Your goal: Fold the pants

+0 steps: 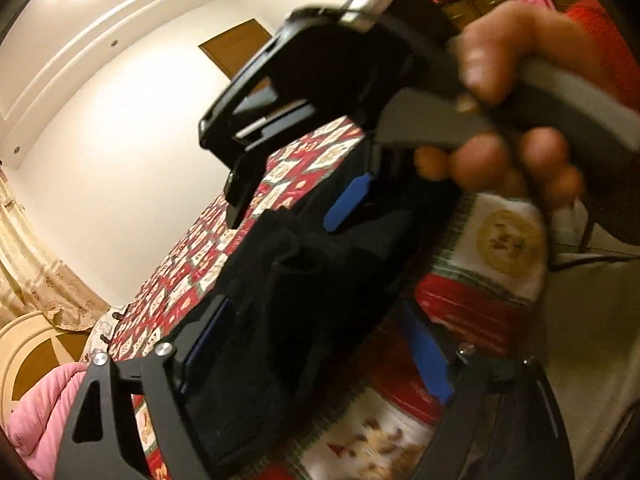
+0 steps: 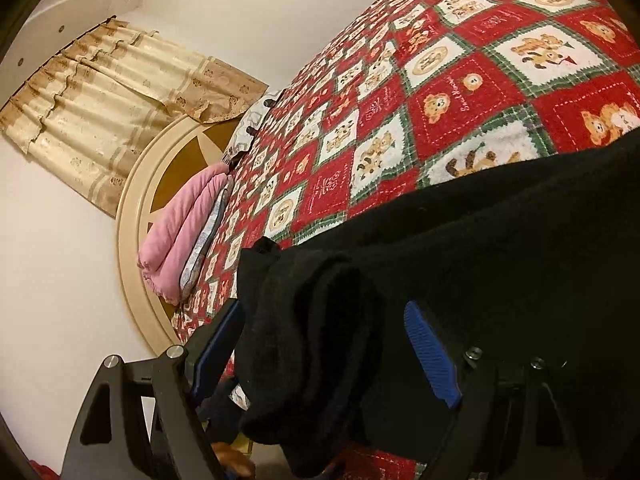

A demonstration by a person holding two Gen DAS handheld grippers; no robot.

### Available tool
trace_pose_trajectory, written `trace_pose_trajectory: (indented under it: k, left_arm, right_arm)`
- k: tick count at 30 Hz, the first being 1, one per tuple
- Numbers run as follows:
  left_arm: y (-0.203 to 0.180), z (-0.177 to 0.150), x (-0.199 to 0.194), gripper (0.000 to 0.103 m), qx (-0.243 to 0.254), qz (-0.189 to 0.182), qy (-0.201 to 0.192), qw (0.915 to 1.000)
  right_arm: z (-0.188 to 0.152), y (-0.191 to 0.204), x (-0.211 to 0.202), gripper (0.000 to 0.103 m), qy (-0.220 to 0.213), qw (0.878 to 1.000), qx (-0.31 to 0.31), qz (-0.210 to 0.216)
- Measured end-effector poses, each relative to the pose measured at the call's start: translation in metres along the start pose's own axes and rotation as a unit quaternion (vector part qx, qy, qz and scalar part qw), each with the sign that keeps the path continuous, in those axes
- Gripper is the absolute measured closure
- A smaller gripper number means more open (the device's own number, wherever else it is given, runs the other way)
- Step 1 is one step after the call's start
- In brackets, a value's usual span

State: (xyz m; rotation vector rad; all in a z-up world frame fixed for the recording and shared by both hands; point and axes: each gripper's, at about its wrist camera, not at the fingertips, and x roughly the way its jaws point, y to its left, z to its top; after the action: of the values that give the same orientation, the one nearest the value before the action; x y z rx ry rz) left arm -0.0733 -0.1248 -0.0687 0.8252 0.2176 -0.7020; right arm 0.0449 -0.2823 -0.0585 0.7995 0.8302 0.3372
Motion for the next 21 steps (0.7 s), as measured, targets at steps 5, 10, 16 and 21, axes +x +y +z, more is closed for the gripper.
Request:
trace_pose_trajectory:
  k: [5, 10, 16, 21]
  left_arm:
    - [0.012, 0.005, 0.018, 0.031, -0.035, -0.009, 0.001, 0.9994]
    - [0.006, -0.002, 0.02, 0.061, -0.051, -0.033, 0.01, 0.9981]
    - [0.034, 0.006, 0.012, 0.076, -0.143, -0.066, -0.005, 0.9875]
    - [0.04, 0.032, 0.0, 0.077, -0.156, -0.06, -0.035, 0.9854]
  right_arm:
    - [0.002, 0.004, 0.005, 0.02, -0.007, 1.0, -0.015, -0.007]
    - [-0.009, 0.028, 0.026, 0.056, 0.02, 0.99, -0.114, -0.084]
    - [0.001, 0.028, 0.014, 0.068, 0.007, 0.994, -0.095, -0.055]
    - [0.015, 0.051, -0.016, 0.069, -0.02, 0.99, -0.128, -0.051]
